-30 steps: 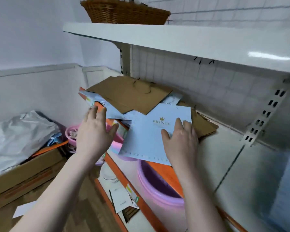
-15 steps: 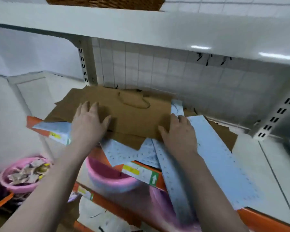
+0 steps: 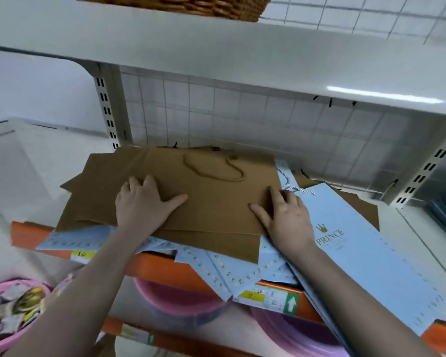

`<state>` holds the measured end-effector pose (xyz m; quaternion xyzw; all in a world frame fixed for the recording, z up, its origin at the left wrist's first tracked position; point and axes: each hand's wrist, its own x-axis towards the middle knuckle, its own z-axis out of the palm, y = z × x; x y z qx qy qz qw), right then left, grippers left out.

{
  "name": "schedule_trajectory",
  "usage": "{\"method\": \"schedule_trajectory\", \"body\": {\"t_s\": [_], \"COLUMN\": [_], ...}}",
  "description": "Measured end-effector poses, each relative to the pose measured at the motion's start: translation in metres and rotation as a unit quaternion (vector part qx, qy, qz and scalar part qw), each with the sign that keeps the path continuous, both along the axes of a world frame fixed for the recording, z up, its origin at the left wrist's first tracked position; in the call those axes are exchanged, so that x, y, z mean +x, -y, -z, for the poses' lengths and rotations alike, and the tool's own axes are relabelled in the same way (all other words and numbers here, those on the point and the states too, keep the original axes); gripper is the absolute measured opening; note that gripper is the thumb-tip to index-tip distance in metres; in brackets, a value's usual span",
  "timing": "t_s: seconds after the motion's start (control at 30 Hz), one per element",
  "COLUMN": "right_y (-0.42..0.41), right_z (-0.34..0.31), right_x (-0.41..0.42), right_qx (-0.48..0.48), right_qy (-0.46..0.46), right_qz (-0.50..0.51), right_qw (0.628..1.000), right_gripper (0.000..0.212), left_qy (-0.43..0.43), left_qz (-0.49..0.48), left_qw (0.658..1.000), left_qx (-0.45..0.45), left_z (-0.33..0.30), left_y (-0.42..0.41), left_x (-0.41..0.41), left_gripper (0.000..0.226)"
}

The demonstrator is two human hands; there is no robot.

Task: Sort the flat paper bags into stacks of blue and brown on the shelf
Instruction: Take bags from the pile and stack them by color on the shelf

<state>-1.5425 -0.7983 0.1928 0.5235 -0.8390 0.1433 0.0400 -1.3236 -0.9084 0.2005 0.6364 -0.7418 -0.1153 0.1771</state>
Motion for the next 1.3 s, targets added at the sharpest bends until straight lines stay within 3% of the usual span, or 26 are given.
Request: {"method": "schedule_trajectory", "body": {"t_s": [0.2,0.5,0.7,0.9,1.03,1.13,1.3], "right_y": [0.0,0.002,0.002,-0.005,-0.019,-0.036,-0.072], "right_z": [0.005,0.001,-0.007,-0.022,-0.029,-0.028,-0.017], "right_x": [0.001,-0.005,-0.003,0.002,0.004,0.01,0.009], "right_qx": [-0.041,-0.084,-0.097,-0.169,-0.203,-0.21,-0.193], "right_qy": [0.029,0.088,0.113,0.201,0.267,0.272,0.19], "right_qz": [-0.003,0.0,0.017,0.025,0.019,0.025,0.07], "right_qw": [0.999,0.993,0.989,0.964,0.942,0.939,0.96], "right_gripper": [0.069,0.073,0.078,0.081,0.07,0.063,0.052], "left_qy": [-0.004,-0.182,-0.277,-0.372,-0.426,-0.417,-0.309], "left_qz": [-0.041,-0.03,-0.028,0.027,0.053,0.031,0.006], "left_qw": [0.999,0.982,0.957,0.915,0.89,0.899,0.947], "left_qx": [0.003,-0.036,-0.079,-0.151,-0.153,-0.132,-0.089], "left_z": [-0.01,-0.011,-0.009,-0.021,-0.025,-0.02,-0.014], "left_y": [0.013,0.022,0.006,-0.01,-0.022,-0.028,-0.051], "left_x": [-0.001,0.012,0.021,0.036,0.046,0.05,0.042], "left_gripper": [0.091,0.084,0.077,0.068,0.063,0.062,0.062]}}
